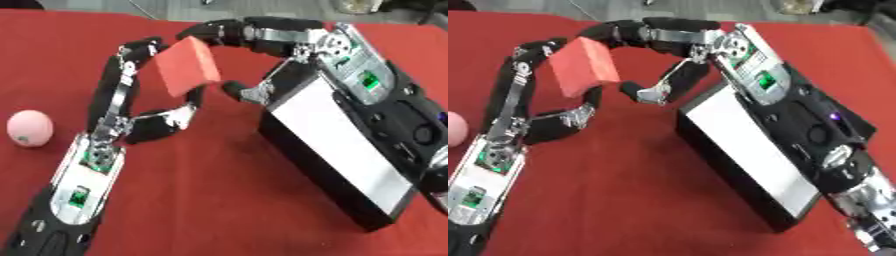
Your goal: Pick up the objects with one hand, pass them to the other hand, and then place them into the box on the other side of the table.
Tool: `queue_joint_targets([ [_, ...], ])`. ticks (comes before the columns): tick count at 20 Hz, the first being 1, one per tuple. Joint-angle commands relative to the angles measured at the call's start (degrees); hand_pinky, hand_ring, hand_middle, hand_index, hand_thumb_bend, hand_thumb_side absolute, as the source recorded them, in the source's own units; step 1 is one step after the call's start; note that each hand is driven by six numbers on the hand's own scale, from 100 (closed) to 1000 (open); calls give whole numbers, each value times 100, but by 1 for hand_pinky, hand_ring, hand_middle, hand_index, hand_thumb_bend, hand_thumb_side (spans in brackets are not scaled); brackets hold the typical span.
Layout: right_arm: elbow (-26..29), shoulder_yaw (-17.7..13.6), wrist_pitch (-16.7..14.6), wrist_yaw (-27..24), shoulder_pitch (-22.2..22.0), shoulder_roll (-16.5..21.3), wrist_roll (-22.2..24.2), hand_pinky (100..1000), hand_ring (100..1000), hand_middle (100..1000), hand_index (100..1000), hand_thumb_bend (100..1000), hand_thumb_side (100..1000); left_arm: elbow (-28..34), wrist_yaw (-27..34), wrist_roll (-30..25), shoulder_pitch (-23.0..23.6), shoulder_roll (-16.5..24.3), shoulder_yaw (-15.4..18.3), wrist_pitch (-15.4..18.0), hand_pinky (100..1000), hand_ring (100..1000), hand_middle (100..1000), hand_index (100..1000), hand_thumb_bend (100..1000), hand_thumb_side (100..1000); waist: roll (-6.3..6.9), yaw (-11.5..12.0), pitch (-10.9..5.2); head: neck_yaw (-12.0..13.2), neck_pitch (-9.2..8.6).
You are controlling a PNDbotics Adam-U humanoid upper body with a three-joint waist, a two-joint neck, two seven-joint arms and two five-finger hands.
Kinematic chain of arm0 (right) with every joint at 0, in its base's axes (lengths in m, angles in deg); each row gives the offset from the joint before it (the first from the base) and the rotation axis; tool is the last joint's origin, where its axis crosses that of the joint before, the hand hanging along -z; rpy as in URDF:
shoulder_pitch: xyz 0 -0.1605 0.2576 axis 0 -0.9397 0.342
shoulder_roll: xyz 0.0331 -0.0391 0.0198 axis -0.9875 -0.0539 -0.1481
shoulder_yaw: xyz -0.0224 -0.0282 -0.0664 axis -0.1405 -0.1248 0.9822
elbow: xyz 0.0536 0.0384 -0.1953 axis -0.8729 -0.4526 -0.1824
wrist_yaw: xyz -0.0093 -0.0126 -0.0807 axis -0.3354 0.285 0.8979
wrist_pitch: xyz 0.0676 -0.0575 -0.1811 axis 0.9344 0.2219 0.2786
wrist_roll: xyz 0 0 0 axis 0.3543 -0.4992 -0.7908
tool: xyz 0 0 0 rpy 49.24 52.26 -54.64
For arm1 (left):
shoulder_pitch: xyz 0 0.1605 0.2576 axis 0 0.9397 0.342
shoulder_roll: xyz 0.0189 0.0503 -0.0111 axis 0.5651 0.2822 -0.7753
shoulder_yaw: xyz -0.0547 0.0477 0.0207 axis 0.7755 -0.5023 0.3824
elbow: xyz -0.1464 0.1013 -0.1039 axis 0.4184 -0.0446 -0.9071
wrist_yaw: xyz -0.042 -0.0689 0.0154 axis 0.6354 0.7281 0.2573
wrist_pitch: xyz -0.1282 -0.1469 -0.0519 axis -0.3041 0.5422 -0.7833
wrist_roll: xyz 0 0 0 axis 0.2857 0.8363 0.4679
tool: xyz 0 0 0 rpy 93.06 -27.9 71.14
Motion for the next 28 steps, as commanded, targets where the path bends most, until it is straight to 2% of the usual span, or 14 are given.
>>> queue_joint_targets([
  [1, 55, -47, -699, 12, 82, 68, 709, 1000, 1000, 1000, 1000, 100, 174, 85, 25, -22, -117, -57, -26, 37, 884, 610, 425, 556, 100, 262, -21, 3, -46, -15, -81],
  [19, 113, -22, -595, -13, 90, 55, 709, 1000, 1000, 1000, 1000, 100, 162, 8, 27, -51, -152, -179, -60, 59, 888, 609, 424, 557, 100, 278, -25, 9, -37, -17, -76],
  [28, 114, 2, -611, 28, 80, 50, 709, 1000, 1000, 1000, 1000, 100, 152, -7, 25, -49, -170, -208, -66, 118, 883, 610, 419, 563, 100, 317, -30, 14, -31, -31, -83],
])
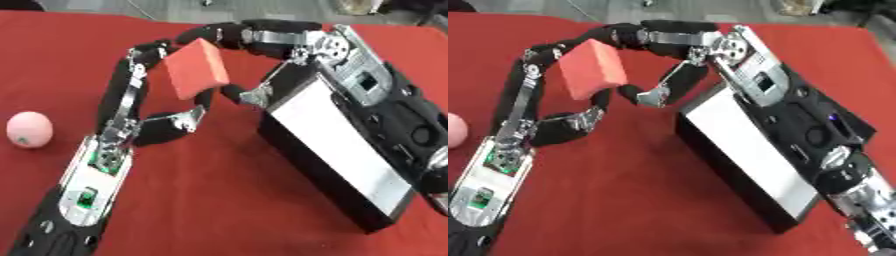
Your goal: Pick up the objects with one hand, pass them to the other hand, and then place them into the box on the other side of the table.
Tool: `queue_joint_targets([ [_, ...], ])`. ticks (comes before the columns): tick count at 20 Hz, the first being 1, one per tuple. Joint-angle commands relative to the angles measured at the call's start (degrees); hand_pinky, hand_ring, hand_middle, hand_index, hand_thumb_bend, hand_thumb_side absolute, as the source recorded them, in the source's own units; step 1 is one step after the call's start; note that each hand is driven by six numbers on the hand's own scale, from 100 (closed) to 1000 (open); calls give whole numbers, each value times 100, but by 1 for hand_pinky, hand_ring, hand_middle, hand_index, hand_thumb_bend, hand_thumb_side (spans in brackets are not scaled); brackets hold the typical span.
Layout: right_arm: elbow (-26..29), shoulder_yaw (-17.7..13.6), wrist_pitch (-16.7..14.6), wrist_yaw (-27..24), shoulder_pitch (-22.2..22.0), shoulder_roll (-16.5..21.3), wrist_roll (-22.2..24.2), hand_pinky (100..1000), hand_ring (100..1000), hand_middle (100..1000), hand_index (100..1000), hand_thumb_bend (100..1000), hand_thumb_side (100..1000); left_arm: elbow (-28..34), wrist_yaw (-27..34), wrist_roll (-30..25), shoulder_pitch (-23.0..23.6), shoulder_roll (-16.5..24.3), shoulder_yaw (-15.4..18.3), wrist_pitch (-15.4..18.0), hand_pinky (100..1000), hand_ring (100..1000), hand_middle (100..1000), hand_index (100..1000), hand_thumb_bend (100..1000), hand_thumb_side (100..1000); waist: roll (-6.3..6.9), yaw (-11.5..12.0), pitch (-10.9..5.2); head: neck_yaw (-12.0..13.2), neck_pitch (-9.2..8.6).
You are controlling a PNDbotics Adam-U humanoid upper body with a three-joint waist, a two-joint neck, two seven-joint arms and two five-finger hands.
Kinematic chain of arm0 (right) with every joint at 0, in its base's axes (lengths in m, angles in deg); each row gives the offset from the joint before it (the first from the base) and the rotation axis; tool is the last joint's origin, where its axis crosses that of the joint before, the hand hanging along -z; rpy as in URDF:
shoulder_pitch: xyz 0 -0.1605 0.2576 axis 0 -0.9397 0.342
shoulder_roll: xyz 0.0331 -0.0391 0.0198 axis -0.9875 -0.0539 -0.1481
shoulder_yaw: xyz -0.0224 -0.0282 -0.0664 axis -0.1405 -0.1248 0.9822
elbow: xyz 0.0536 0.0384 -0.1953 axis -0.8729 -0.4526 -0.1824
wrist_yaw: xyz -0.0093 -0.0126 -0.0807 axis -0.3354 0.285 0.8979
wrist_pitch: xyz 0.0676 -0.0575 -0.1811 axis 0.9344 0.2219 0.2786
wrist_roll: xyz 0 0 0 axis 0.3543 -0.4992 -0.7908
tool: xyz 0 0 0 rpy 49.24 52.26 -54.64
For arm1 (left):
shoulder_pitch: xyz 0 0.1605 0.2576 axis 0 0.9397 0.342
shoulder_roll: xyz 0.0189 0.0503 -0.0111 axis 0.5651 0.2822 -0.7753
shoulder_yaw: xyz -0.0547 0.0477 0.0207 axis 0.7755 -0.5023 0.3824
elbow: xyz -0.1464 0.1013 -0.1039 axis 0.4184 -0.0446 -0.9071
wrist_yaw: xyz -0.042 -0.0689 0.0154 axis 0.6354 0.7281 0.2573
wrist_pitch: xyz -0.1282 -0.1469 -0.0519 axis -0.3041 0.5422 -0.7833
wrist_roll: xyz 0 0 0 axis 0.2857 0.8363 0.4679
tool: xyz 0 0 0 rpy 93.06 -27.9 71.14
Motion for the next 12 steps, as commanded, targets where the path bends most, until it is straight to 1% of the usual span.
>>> queue_joint_targets([
  [1, 80, -30, -660, 30, 78, 53, 657, 1000, 1000, 1000, 1000, 100, 149, 64, 18, -25, -121, -61, -35, 74, 883, 610, 418, 563, 100, 318, -30, 0, -31, -18, -64],
  [7, 79, -32, -605, -14, 69, 56, 657, 1000, 1000, 1000, 1000, 100, 105, 42, 8, -52, -118, -67, -40, 116, 883, 610, 419, 567, 100, 322, -26, -4, -26, -24, -62],
  [12, 28, -102, -314, -193, 64, 50, 657, 1000, 1000, 1000, 1000, 100, 100, 40, 3, -22, -118, -64, -44, 108, 883, 611, 434, 587, 100, 320, -20, -14, -27, -23, -54],
])
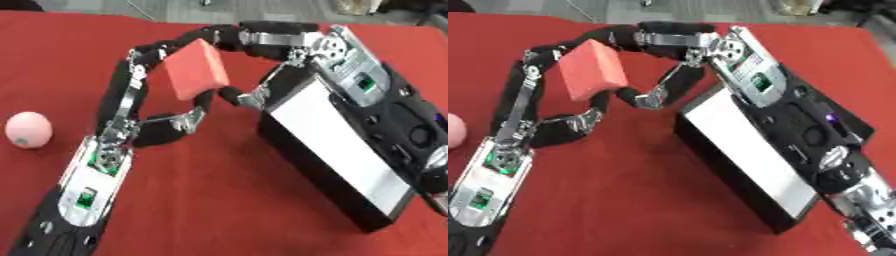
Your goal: Pick up the objects with one hand, pass them to the other hand, and then place them into the box on the other side of the table.
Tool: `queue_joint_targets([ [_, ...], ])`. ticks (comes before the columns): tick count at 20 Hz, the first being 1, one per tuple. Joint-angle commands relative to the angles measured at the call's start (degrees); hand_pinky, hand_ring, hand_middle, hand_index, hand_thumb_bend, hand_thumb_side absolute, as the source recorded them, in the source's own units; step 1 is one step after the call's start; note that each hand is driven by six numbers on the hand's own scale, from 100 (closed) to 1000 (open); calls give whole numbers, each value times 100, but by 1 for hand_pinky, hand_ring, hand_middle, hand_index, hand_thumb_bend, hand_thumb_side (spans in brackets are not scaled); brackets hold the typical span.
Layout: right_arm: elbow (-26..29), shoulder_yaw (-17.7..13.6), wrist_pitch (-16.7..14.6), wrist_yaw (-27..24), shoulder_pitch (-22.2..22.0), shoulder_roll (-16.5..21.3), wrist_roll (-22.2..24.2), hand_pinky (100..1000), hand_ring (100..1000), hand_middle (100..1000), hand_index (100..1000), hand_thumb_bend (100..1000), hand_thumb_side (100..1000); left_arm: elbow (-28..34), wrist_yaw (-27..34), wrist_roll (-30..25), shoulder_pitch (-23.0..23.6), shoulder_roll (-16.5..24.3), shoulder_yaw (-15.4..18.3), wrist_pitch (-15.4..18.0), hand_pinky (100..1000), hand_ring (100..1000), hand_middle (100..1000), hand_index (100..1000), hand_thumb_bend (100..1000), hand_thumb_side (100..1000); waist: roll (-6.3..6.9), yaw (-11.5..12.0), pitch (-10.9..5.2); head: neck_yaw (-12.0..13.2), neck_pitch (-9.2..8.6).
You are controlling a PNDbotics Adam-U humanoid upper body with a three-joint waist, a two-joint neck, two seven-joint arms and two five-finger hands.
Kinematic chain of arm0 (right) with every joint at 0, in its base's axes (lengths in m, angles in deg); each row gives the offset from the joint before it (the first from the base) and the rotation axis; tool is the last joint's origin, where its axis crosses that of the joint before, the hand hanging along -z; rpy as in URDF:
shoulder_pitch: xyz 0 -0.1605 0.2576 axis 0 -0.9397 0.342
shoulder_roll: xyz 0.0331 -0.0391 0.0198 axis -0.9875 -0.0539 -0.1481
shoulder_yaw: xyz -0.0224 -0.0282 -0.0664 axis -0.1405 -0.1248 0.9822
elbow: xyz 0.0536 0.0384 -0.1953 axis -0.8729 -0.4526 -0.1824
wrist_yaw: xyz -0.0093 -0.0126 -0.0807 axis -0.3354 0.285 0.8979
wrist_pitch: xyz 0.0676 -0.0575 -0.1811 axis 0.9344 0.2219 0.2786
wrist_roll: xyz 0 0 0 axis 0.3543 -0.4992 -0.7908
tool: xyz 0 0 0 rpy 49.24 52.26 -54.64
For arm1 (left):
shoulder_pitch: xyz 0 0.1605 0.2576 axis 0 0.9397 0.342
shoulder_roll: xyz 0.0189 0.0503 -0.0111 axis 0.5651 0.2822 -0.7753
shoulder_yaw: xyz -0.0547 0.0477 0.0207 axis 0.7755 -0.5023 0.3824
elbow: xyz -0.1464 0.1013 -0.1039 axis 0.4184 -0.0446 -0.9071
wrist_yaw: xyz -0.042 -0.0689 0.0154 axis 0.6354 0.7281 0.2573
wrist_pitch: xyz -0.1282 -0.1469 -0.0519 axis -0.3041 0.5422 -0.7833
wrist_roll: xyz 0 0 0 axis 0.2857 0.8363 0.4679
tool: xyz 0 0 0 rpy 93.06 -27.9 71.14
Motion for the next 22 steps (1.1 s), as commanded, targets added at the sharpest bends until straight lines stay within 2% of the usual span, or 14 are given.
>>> queue_joint_targets([
  [1, 31, -122, -368, -154, 79, 74, 547, 1000, 1000, 1000, 1000, 100, 100, 76, 0, 27, -117, -61, -43, 15, 883, 612, 435, 588, 100, 322, -19, -19, -28, -13, -54],
  [3, 39, -153, -278, -241, 77, 77, 547, 1000, 1000, 998, 950, 100, 100, 76, -1, 38, -117, -60, -46, 17, 883, 612, 437, 592, 100, 327, -17, -23, -30, -17, -53],
  [6, 48, -175, -147, -431, 74, 82, 547, 1000, 1000, 907, 876, 100, 112, 73, -6, 50, -117, -57, -50, 22, 884, 613, 439, 600, 100, 324, -11, -30, -32, -20, -50],
  [8, 57, -180, -46, -573, 72, 85, 547, 1000, 1000, 862, 838, 100, 211, 72, -16, 56, -117, -55, -50, 25, 885, 614, 438, 604, 100, 315, -9, -35, -33, -23, -44],
  [12, 78, -198, 164, -841, 73, 96, 547, 1000, 1000, 815, 807, 100, 321, 68, -48, 73, -116, -52, -48, 16, 887, 616, 438, 608, 100, 314, 0, -42, -36, -21, -42],
  [17, 122, -212, 328, -1007, 68, 115, 547, 1000, 1000, 791, 793, 100, 294, 64, -74, 106, -114, -54, -48, -9, 890, 619, 442, 616, 107, 334, -1, -46, -44, -26, -51],
  [22, 112, -227, 442, -1020, 57, 119, 547, 998, 994, 769, 772, 100, 210, 59, -111, 138, -106, -52, -48, -34, 895, 629, 454, 634, 196, 358, -2, -45, -43, -27, -44],
])
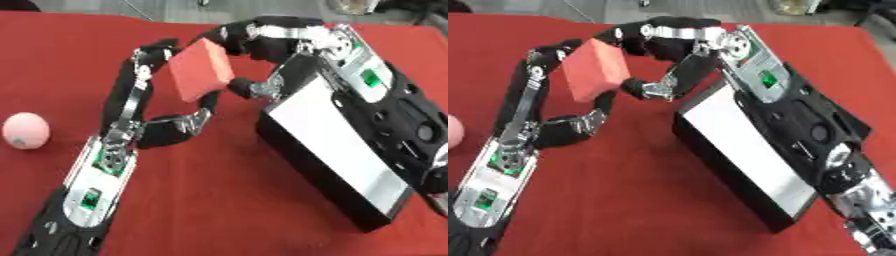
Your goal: Pick up the objects with one hand, pass them to the other hand, and then place them into the box on the other side of the table.
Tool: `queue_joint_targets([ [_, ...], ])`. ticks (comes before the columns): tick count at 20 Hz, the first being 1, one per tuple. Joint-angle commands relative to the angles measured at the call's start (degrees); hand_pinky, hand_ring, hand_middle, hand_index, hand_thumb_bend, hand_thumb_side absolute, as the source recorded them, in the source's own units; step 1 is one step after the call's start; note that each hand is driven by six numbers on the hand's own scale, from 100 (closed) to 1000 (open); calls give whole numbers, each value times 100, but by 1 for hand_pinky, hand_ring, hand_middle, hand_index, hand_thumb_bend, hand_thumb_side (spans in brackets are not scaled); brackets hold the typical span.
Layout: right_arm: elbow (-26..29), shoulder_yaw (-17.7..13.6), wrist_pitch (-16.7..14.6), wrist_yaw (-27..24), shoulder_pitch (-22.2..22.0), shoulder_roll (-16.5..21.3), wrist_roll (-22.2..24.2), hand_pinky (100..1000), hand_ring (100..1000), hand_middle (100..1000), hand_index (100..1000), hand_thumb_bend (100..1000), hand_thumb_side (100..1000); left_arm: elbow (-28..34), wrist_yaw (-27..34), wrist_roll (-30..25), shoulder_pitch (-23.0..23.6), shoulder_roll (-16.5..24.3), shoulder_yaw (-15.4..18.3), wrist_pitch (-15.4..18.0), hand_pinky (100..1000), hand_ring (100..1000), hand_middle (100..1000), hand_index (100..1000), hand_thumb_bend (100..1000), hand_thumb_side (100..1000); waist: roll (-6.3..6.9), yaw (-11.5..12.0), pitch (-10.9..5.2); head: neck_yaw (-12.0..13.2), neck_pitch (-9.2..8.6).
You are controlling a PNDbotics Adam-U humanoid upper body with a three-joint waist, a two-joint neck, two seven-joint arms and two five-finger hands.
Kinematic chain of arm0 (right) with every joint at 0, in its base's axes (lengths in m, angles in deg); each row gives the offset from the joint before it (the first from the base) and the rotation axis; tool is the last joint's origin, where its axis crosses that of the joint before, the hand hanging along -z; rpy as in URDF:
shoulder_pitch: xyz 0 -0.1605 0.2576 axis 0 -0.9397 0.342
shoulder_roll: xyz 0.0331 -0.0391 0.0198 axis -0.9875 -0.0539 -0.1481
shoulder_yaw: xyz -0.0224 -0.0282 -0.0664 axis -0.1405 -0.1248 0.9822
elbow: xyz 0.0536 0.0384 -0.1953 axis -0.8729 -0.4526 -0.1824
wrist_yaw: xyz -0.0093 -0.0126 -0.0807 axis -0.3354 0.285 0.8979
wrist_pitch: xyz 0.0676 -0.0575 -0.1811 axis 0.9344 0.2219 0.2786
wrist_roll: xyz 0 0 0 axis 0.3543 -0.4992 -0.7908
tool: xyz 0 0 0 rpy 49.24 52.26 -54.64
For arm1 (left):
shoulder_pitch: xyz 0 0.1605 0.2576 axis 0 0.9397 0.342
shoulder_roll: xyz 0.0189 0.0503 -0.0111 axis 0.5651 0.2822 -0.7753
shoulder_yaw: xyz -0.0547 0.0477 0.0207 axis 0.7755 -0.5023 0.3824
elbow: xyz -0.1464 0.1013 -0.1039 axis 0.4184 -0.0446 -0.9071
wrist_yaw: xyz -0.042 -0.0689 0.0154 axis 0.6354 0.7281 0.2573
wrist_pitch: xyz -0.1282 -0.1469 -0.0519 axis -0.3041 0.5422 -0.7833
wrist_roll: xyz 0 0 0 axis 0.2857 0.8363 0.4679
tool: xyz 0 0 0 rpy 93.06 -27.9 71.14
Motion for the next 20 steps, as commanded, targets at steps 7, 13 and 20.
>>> queue_joint_targets([
  [7, 143, -95, 56, -58, 83, 125, 89, 982, 977, 749, 754, 100, 183, 25, -25, 107, -89, -11, 26, -45, 895, 630, 452, 635, 143, 421, 3, -14, -45, -33, -49],
  [13, 131, -104, 43, -13, 70, 117, 84, 977, 966, 723, 729, 100, 167, 23, 51, 170, -97, -19, 16, 8, 895, 629, 449, 630, 276, 440, -5, -10, -37, -37, -44],
  [20, 113, -117, 276, -53, 67, 116, 22, 970, 956, 705, 713, 100, 154, 24, -71, 80, -92, -8, 7, 172, 894, 648, 468, 654, 577, 501, -3, -3, -32, -48, -47],
])
